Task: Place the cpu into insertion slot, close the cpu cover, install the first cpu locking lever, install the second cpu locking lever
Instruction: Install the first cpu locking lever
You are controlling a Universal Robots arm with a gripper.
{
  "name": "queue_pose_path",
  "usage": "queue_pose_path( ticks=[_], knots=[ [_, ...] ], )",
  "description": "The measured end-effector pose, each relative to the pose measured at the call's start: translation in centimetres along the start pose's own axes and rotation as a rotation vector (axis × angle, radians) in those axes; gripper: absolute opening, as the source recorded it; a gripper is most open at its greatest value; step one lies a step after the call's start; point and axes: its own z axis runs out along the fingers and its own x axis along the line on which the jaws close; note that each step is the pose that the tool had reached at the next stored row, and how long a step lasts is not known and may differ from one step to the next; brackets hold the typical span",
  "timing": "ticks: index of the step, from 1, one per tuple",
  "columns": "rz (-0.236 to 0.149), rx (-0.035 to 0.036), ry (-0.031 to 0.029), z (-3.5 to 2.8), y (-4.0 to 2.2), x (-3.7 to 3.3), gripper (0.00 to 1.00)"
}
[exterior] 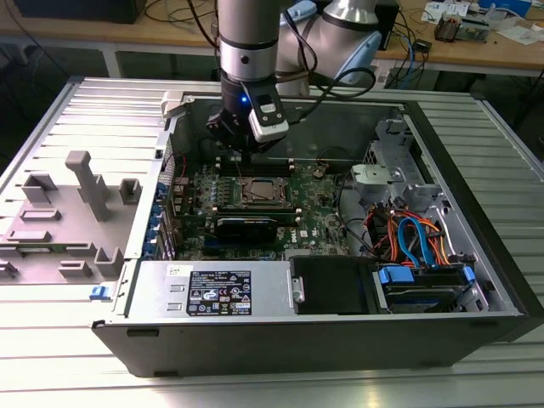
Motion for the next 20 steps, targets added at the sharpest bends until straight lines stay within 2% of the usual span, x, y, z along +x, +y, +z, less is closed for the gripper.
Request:
queue_pose_path(
  ticks=[6, 12, 14, 18, 20],
  knots=[
    [-0.004, -0.0011, -0.0022, 0.0, -0.17, 1.23, 0.11],
    [-0.006, -0.0016, -0.0053, 0.01, -0.42, 3.08, 0.11],
    [-0.015, -0.0016, -0.0052, 0.01, -0.43, 3.21, 0.11],
    [-0.076, -0.0015, -0.0045, 0.03, -0.44, 3.22, 0.11],
    [-0.091, -0.0019, -0.0046, 0.05, -0.44, 3.29, 0.11]
  ],
)
